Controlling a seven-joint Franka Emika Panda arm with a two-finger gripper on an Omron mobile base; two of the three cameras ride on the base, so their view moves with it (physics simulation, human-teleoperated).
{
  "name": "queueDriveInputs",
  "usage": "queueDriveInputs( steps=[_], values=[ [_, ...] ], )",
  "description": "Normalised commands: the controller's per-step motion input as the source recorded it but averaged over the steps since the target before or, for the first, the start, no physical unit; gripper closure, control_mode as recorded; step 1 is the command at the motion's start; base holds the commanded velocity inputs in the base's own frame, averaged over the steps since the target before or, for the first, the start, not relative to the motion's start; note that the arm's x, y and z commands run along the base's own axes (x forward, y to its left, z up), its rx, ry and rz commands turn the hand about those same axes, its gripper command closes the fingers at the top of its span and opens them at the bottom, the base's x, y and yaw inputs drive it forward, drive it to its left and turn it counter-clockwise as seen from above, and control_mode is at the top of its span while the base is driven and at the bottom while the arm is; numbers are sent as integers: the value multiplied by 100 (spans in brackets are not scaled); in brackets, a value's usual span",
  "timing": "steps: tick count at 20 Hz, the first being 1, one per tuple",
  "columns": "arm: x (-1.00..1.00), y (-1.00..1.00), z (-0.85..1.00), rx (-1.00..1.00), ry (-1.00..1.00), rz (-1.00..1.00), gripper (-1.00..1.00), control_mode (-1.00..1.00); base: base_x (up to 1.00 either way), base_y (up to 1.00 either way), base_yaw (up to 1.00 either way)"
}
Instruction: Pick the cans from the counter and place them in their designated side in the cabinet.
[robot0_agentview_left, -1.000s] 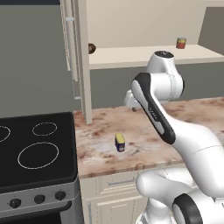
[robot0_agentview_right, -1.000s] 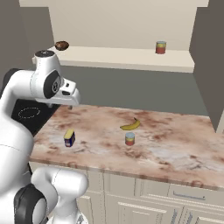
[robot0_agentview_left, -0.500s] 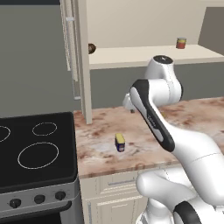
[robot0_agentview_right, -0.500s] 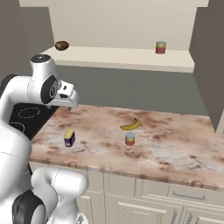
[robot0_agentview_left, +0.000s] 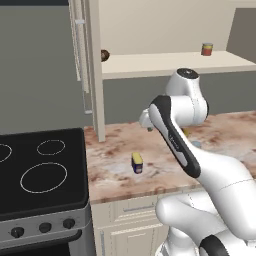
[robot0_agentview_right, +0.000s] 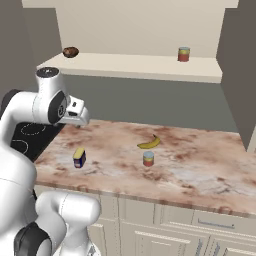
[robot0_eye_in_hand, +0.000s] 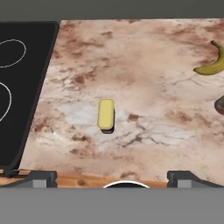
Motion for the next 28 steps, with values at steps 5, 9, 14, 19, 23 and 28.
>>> queueDriveInputs(
  steps=[5,9,14,19,23,28],
  values=[
    [0,12,-3,4,0,0,-100,-100,0,0,0],
    [0,14,-8,1,0,0,-100,-100,0,0,0],
    [0,9,-11,0,0,0,-100,-100,0,0,0],
    [0,2,-11,0,0,0,-100,-100,0,0,0],
    [0,0,-13,0,0,0,-100,-100,0,0,0],
    [1,0,-14,0,0,0,-100,-100,0,0,0]
  ],
)
